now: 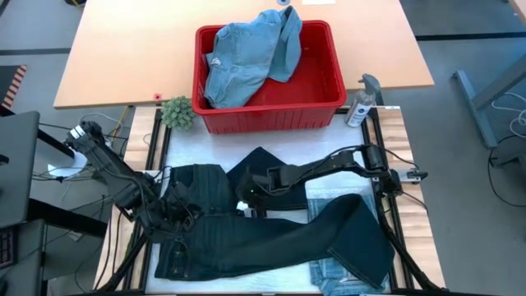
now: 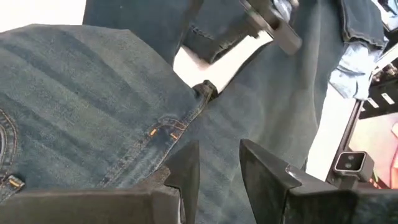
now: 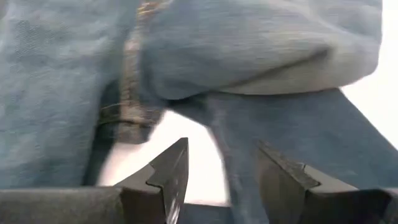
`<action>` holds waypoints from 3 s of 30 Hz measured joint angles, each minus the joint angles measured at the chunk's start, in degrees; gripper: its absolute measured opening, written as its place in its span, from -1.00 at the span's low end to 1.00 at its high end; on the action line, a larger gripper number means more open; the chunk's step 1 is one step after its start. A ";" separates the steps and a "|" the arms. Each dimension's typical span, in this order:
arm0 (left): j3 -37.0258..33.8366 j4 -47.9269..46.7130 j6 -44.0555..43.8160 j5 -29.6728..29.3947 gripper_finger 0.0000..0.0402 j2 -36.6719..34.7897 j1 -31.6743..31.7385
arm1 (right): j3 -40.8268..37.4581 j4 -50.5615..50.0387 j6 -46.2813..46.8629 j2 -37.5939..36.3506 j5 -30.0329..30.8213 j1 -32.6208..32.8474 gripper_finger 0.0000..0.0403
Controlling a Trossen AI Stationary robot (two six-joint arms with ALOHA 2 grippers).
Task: Fold Laundry from Bin
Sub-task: Fold the blue denim pants
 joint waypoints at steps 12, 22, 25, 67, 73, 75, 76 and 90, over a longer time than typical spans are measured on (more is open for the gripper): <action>0.00 0.22 -10.00 1.88 -0.49 11.42 -6.09 | -0.56 0.72 -1.09 0.66 0.99 -0.79 -0.03; 0.00 2.22 -17.75 5.36 -0.49 17.94 -9.33 | -0.64 1.96 -3.19 0.66 0.91 -1.29 -0.03; 0.00 2.25 -18.75 5.14 -0.49 18.14 -9.38 | -0.63 2.63 -3.62 1.55 0.96 -1.30 -0.03; -22.96 16.70 -39.66 4.64 -0.49 18.02 -19.06 | 17.10 -41.63 7.12 1.54 25.31 -0.53 -0.87; -23.02 16.59 -39.75 4.51 -0.49 18.08 -19.06 | 20.87 -56.43 11.39 -0.73 32.08 -0.71 -0.87; -23.03 16.50 -39.64 4.51 -0.49 18.08 -19.06 | 21.17 -61.09 13.49 -1.67 32.69 -1.14 -0.87; -23.04 16.48 -39.63 4.48 -0.49 18.08 -19.06 | 21.20 -63.13 14.65 -2.25 33.03 -1.29 -0.87; -23.06 16.46 -40.36 4.07 -0.49 18.12 -19.06 | 19.91 -71.14 25.05 -12.88 20.50 -6.96 -0.87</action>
